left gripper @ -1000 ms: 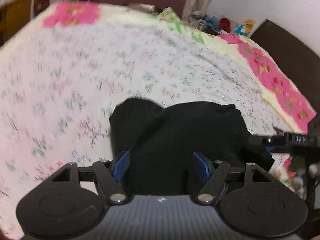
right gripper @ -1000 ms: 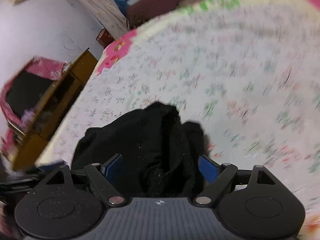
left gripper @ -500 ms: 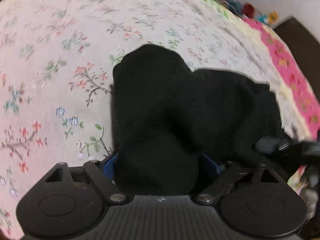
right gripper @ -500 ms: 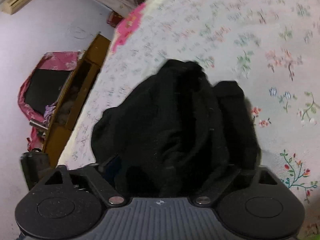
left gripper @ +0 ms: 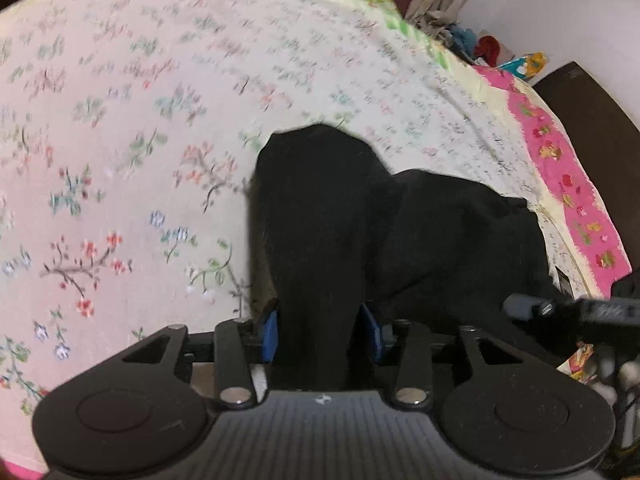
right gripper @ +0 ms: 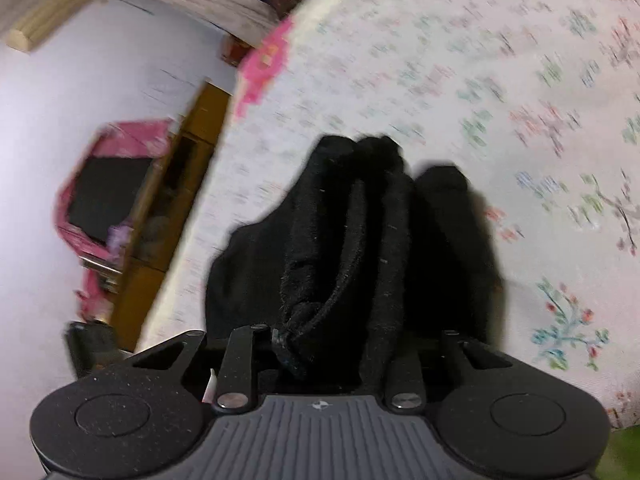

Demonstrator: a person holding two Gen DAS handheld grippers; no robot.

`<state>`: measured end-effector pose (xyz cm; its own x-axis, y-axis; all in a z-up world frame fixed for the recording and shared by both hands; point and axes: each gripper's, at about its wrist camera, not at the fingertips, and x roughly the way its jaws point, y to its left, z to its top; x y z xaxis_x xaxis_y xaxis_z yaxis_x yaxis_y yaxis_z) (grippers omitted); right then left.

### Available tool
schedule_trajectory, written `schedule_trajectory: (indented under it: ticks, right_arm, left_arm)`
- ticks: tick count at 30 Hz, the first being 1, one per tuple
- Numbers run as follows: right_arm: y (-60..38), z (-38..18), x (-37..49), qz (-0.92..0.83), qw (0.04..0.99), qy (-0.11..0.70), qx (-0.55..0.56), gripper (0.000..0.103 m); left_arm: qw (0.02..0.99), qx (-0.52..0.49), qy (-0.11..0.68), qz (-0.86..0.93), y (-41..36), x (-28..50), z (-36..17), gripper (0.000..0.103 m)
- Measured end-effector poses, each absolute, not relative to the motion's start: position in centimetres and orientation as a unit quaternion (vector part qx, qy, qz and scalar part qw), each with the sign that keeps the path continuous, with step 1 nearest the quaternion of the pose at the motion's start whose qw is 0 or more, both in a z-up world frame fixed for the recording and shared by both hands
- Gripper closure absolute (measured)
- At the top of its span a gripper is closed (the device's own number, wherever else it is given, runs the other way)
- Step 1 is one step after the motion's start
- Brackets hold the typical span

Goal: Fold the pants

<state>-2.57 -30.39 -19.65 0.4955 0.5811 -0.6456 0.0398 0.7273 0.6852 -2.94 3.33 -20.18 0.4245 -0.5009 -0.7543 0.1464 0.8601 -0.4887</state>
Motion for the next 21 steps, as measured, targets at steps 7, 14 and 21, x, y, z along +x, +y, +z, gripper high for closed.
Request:
schedule_trajectory:
  ticks: [7, 14, 21]
  right_arm:
    - [-31.6, -15.0, -3.4, 0.129, 0.857, 0.465, 0.18, 0.042]
    - [-23.2, -8.8, 5.4, 0.301, 0.844, 0.43, 0.114, 0.042]
    - [-14.3, -15.9, 14.4, 0.387, 0.741, 0.543, 0.082, 0.042]
  left_arm:
    - [0.839, -0.102, 0.488, -0.218, 1.9, -4.6, -20.5, 0.031]
    - [0.848, -0.098, 0.47, -0.225, 1.2, -4.9, -21.6, 0.031]
    - [0.839, -0.127, 0.474, -0.236, 2.3, -4.7, -22.0, 0.03]
